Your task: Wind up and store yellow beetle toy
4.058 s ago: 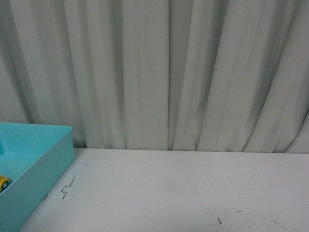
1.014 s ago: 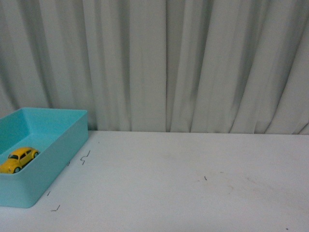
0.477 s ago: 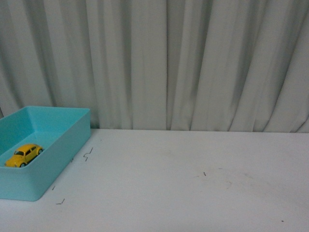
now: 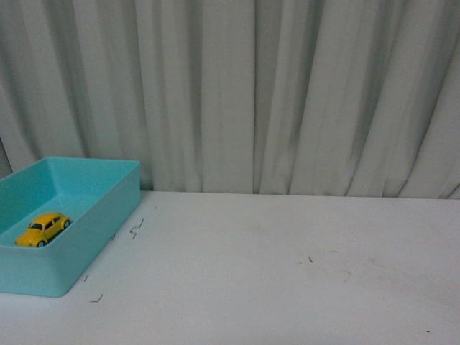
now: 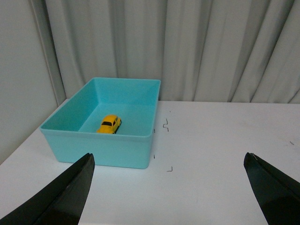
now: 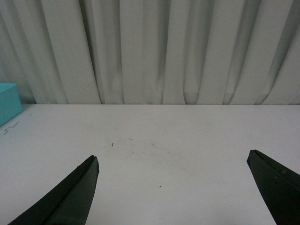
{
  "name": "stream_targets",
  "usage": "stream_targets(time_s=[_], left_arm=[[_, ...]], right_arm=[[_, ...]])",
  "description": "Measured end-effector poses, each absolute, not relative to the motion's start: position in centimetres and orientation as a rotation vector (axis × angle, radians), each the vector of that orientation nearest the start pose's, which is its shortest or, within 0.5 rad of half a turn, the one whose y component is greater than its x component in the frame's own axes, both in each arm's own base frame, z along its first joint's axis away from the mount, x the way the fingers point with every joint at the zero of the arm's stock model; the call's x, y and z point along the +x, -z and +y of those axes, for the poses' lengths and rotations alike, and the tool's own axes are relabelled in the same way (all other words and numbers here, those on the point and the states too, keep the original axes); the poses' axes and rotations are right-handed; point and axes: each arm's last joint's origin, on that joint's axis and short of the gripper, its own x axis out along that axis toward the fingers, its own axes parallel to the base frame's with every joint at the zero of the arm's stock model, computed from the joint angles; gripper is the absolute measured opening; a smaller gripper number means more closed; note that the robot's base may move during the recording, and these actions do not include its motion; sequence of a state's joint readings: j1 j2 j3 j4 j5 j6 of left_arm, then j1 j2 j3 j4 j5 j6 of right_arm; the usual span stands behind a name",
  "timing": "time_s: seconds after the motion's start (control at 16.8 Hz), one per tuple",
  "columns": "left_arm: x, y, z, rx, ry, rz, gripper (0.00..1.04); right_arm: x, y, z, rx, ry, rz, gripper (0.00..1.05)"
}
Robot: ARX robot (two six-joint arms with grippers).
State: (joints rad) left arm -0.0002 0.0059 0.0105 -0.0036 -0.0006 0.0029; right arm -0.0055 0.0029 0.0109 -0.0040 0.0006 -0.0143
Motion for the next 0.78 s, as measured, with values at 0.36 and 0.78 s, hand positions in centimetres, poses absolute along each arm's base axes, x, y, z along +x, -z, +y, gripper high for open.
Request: stream_targets(time_s=[0.36, 0.78], left_arm=[[9.74, -16.62, 0.00, 0.003, 0.000, -0.001, 0.98], [9.74, -16.64, 0.00, 0.003, 0.000, -0.002, 0.98]], right_arm=[[9.72, -16.66, -0.06, -0.014, 0.006, -0.004, 0.98], [9.72, -16.68, -0.06, -0.014, 0.007, -0.006, 0.98]])
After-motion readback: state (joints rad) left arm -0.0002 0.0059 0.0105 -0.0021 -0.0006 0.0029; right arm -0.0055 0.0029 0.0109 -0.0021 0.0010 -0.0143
